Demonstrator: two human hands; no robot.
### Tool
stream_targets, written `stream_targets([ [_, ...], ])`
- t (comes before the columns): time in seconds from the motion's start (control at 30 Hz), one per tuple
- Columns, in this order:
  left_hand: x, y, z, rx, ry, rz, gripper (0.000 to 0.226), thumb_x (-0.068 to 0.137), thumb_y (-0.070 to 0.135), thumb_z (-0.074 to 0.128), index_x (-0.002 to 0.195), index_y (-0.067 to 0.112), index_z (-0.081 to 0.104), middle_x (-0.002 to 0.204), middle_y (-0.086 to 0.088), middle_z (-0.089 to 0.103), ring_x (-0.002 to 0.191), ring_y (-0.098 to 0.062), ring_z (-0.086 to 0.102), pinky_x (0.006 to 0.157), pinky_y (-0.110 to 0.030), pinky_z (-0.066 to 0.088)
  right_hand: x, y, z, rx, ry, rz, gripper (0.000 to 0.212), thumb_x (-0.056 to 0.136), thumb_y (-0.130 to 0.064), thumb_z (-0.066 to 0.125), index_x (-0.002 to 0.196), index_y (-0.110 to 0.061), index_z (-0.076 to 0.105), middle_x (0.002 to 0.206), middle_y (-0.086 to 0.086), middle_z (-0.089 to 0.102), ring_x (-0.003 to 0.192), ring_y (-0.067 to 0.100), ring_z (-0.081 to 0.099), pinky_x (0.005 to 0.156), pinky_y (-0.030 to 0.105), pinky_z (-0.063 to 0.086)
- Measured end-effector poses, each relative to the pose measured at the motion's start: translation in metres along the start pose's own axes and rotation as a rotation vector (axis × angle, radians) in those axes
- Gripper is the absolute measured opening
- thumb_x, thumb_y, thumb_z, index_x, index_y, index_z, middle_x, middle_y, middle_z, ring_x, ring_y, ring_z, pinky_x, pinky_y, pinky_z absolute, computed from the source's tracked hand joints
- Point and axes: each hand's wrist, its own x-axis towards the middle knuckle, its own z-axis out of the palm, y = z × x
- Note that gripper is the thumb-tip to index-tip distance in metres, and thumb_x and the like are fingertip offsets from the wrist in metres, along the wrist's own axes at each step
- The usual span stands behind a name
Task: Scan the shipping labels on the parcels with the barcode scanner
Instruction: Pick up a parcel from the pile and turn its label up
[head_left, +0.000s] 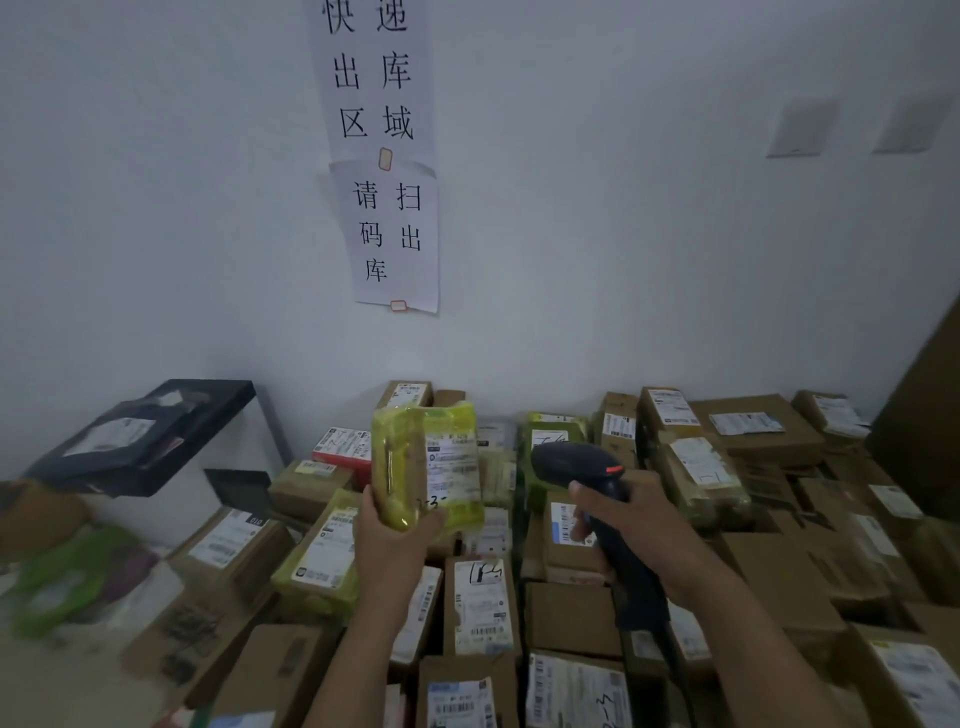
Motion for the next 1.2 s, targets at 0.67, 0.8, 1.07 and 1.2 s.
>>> stream_targets([
  [0.67,0.033,-0.005,-0.024,0.043,0.047,0.012,0.100,0.073,0.035,0.083,0.153,0.027,0.023,0.147,-0.004,0.042,0.129,-0.027,0.048,0.099,-0.053,0.047,0.018,-0.019,0.029,-0.091,-0.154,0.050,0.038,0.088,-0.042,0.063,0.087,-0.004,0.063,0.075,0.011,0.070,0.051,0.019,0.059,0.049,0.028,0.050],
  [0.8,0.045,-0.003,-0.022,0.057,0.017,-0.016,0.101,0.071,0.041,0.083,0.152,0.030,0.023,0.146,-0.002,0.043,0.127,-0.027,0.050,0.097,-0.055,0.050,0.033,-0.019,0.034,-0.130,-0.157,0.081,0.043,0.087,-0.046,0.063,0.088,-0.002,0.064,0.076,0.011,0.071,0.052,0.020,0.060,0.051,0.029,0.050],
  [1.07,0.091,0.001,0.011,0.071,-0.111,-0.125,0.106,0.064,0.055,0.079,0.152,0.032,0.025,0.148,-0.007,0.044,0.129,-0.032,0.048,0.103,-0.056,0.044,0.077,-0.020,0.034,-0.028,0.022,0.084,0.034,0.090,-0.035,0.062,0.081,-0.002,0.062,0.058,0.005,0.066,0.043,0.017,0.055,0.044,0.026,0.046],
  [1.2,0.127,-0.005,0.054,0.028,-0.255,-0.181,0.083,0.085,0.033,0.074,0.153,0.021,0.028,0.147,-0.009,0.044,0.124,-0.029,0.050,0.099,-0.045,0.044,0.116,-0.018,0.021,0.056,0.209,0.078,0.040,0.082,-0.040,0.067,0.083,0.000,0.062,0.064,0.009,0.066,0.046,0.020,0.056,0.046,0.029,0.047],
])
